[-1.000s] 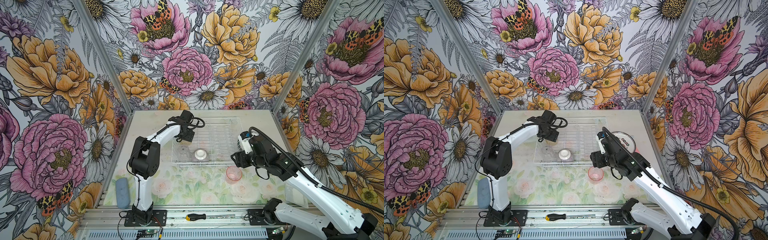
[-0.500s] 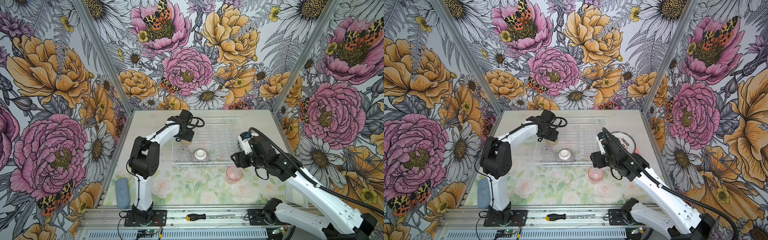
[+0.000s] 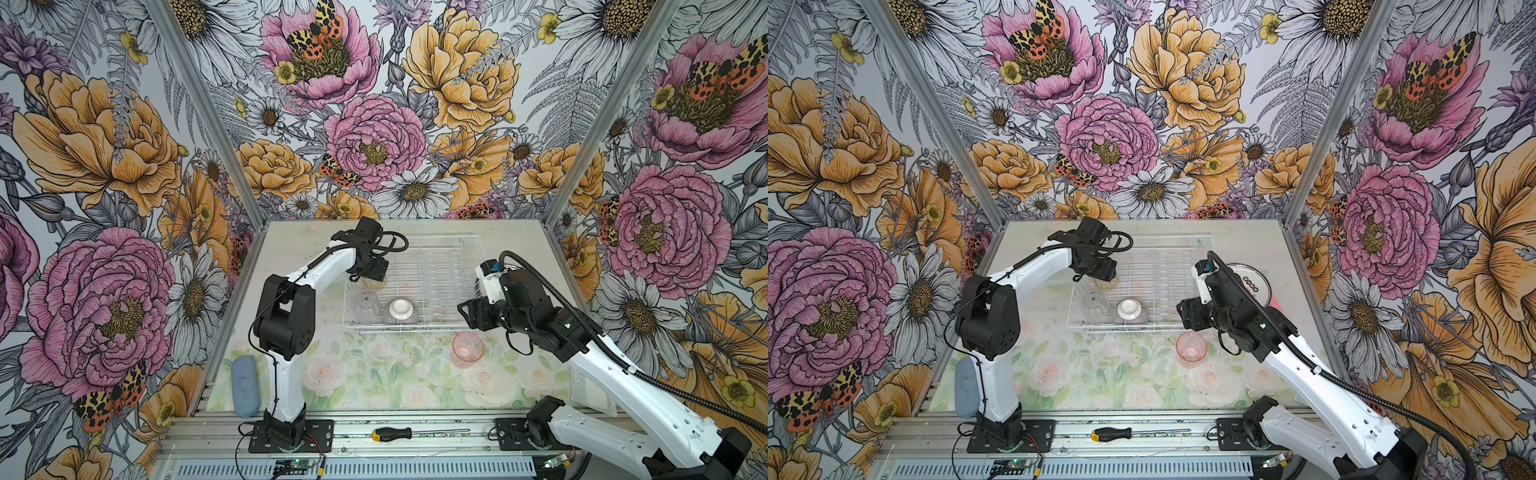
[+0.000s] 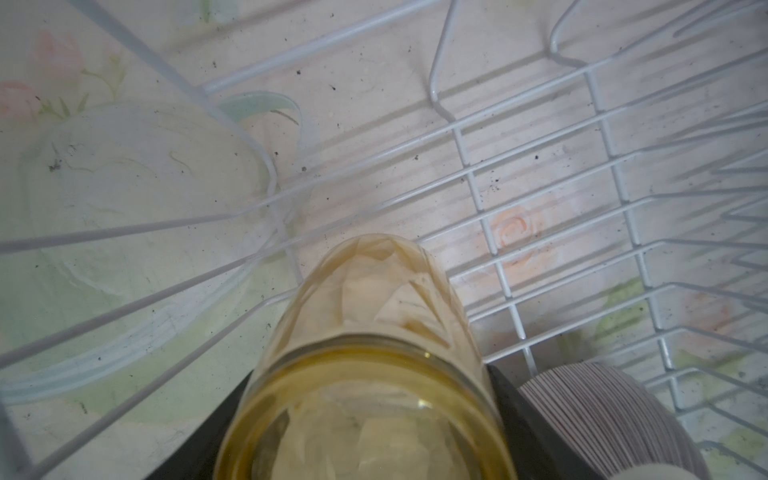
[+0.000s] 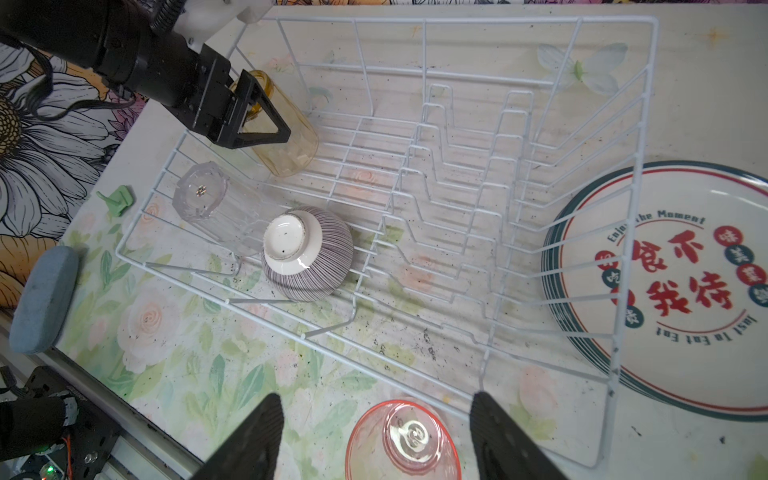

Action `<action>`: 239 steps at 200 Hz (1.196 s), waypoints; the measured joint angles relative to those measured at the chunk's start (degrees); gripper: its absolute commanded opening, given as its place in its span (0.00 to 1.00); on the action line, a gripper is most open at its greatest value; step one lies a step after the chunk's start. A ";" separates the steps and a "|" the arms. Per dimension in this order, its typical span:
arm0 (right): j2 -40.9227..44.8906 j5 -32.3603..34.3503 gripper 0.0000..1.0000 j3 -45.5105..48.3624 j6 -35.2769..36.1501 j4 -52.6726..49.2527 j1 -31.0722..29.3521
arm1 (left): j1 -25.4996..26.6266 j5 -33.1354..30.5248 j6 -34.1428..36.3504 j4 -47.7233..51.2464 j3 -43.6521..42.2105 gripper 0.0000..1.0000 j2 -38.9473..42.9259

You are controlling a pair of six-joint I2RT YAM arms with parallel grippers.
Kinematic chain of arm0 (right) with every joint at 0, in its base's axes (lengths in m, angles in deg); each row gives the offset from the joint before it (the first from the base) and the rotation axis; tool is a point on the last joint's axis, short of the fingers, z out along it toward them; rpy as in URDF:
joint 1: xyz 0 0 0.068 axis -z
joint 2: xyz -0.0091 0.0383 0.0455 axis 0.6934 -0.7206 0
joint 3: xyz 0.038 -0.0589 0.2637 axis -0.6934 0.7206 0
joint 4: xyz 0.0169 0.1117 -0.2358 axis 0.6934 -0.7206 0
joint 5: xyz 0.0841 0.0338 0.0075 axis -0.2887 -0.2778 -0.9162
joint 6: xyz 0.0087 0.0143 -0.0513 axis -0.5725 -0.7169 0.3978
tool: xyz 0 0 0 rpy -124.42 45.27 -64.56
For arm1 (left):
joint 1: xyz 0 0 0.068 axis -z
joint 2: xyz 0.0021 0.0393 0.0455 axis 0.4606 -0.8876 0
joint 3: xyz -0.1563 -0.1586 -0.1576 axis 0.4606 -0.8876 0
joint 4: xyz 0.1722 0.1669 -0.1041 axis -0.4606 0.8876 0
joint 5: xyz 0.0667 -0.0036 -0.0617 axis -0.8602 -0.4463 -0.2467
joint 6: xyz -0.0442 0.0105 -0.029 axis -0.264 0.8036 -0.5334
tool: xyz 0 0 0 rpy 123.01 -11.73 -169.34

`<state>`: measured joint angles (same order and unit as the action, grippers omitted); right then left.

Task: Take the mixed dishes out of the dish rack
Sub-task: 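Lift the yellow glass up out of the rack with the left gripper, then raise the yellow glass toward the right gripper while the right gripper approaches it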

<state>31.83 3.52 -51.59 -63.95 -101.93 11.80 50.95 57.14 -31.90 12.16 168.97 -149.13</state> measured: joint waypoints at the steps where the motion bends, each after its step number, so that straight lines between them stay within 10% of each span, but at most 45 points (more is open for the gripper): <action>1: 0.00 -0.07 0.73 0.02 -0.04 0.13 0.04 | -0.04 0.07 0.00 0.00 0.00 0.68 0.04; 239: -8.28 -33.81 0.59 12.50 -15.91 50.99 6.93 | -1.44 47.82 -11.87 -16.87 -6.99 0.69 17.25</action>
<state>23.55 -30.30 -39.09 -79.86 -50.94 18.73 49.51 104.96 -43.77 -4.72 161.98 -131.89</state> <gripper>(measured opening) 0.595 0.760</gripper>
